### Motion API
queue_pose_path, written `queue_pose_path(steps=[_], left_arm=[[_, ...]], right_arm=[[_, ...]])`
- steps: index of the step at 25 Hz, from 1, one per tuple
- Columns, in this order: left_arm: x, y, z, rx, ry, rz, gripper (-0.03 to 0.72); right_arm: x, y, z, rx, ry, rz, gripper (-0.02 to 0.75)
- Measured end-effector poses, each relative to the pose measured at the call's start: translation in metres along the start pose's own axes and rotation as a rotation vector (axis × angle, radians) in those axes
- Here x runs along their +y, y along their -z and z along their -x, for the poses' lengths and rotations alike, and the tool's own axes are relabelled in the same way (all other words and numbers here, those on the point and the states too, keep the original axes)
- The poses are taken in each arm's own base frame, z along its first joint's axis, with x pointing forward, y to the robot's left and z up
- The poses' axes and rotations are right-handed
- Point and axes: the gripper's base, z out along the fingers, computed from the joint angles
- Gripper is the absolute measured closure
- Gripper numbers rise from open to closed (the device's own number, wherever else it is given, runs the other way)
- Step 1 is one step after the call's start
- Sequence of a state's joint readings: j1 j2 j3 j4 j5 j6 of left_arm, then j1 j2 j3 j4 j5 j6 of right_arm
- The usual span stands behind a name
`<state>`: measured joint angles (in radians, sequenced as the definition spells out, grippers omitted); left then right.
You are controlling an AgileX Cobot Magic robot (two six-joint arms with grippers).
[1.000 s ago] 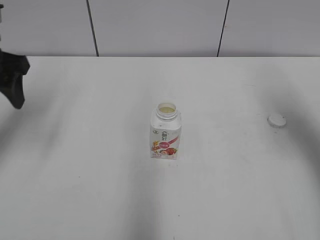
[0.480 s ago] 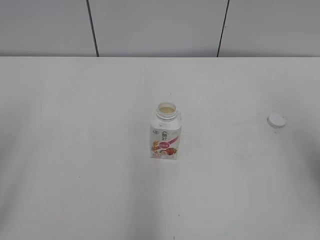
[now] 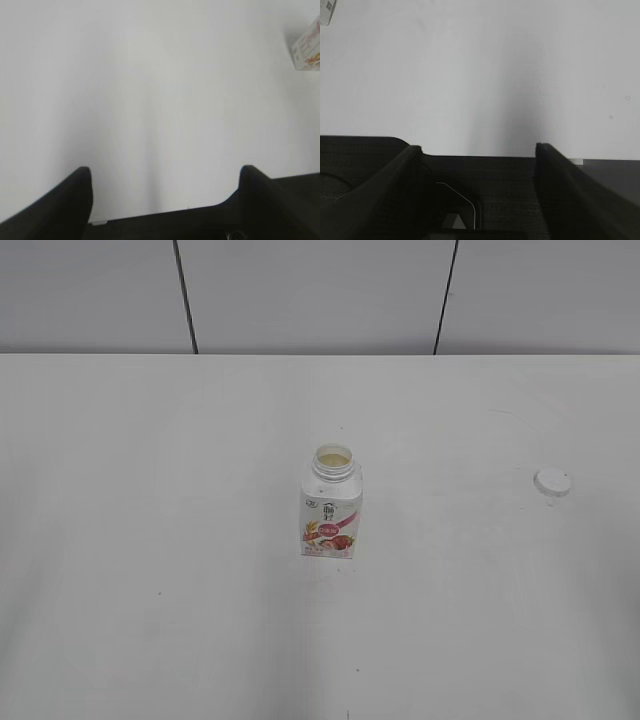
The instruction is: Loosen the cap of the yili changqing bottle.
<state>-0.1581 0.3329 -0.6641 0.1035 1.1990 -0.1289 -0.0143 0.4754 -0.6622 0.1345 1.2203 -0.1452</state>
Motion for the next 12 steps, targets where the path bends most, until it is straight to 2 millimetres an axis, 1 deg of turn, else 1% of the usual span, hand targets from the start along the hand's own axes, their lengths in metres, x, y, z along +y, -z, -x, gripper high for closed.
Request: queue_pose_path(steps=[3, 5, 9, 10, 12], left_arm=[[-0.001, 0.01, -0.012, -0.083, -0.002, -0.04, 0.143], [-0.002, 0.013, -0.024, -0.132, 0.009, -0.072, 0.143], [-0.002, 0.017, -0.047, -0.229, 0.017, -0.106, 0.143], [-0.002, 0.018, -0.051, -0.243, 0.018, -0.109, 0.144], [-0.001, 0.019, -0.052, -0.257, 0.018, -0.111, 0.144]], right_arm=[[0.001, -0.004, -0.019, -0.017, 0.003, -0.002, 0.193], [0.002, -0.005, -0.03, -0.041, 0.013, -0.004, 0.193], [0.005, 0.005, -0.043, -0.181, 0.036, -0.022, 0.193], [0.005, 0.008, -0.046, -0.21, 0.04, -0.026, 0.193], [0.007, 0.015, -0.054, -0.282, 0.05, -0.034, 0.193]])
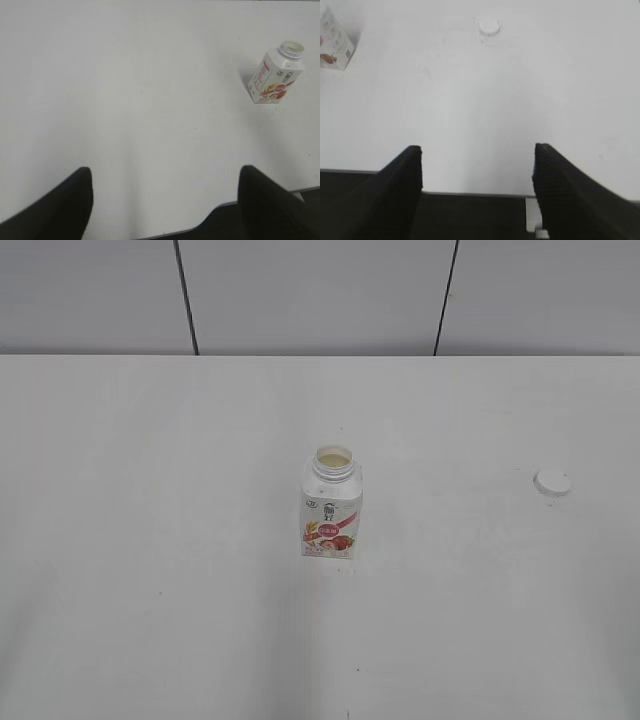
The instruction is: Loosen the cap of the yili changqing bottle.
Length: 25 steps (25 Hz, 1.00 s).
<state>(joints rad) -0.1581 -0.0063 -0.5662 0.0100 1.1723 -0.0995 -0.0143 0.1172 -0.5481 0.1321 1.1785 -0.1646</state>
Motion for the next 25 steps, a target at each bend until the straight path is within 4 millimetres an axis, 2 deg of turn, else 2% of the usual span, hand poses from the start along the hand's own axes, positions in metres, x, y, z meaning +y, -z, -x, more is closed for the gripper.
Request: queue_pose_path(steps=[3, 6, 11, 25], left_arm=[[0.0, 0.0, 0.001, -0.011, 0.0, -0.001, 0.144], [-0.001, -0.004, 0.002, -0.042, 0.003, -0.013, 0.144], [-0.002, -0.011, 0.001, -0.061, 0.004, -0.028, 0.144], [-0.003, -0.011, 0.002, -0.067, 0.025, 0.009, 0.144]], right_arm=[[0.003, 0.012, -0.01, -0.105, 0.012, -0.012, 0.193], [0.003, 0.015, -0.012, -0.13, 0.019, -0.017, 0.193], [0.002, 0.007, -0.012, -0.152, 0.021, -0.025, 0.193], [0.001, 0.007, -0.011, -0.165, 0.023, -0.034, 0.193]])
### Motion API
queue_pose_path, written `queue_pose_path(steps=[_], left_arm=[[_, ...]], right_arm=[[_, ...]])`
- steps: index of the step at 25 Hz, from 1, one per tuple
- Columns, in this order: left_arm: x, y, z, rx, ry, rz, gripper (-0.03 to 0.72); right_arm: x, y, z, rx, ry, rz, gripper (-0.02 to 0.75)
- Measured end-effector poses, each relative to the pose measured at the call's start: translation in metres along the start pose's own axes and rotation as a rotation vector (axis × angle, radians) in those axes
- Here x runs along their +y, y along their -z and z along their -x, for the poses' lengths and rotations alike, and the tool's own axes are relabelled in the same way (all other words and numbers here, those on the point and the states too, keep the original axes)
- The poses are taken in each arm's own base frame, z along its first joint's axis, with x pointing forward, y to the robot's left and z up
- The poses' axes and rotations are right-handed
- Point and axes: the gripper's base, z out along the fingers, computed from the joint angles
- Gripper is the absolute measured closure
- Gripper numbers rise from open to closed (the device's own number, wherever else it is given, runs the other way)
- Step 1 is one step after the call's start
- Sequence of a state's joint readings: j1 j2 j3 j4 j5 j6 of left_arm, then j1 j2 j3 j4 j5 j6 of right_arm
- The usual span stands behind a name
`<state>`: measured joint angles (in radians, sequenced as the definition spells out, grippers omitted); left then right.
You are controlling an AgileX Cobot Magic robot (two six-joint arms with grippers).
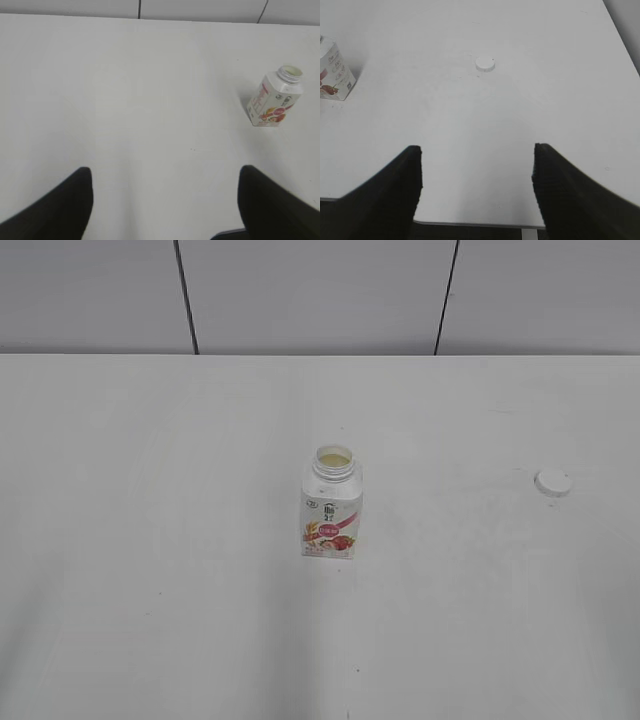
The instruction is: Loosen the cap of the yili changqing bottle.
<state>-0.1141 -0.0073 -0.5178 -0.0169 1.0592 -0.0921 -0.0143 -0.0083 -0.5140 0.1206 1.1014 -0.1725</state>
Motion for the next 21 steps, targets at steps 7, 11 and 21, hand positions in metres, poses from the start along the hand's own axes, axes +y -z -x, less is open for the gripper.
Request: queue_pose_path(steps=[7, 11, 21], left_arm=[[0.0008, 0.0, 0.0002, -0.008, 0.019, 0.072, 0.144], [0.0008, 0.0, 0.0003, -0.009, 0.019, 0.072, 0.144], [0.0008, 0.0, 0.0003, -0.009, 0.019, 0.072, 0.144]], right_arm=[[-0.0015, 0.0, -0.0002, 0.002, 0.009, -0.017, 0.193], [-0.0015, 0.0, -0.0001, 0.001, 0.009, -0.017, 0.193], [-0.0015, 0.0, -0.0001, 0.001, 0.009, -0.017, 0.193]])
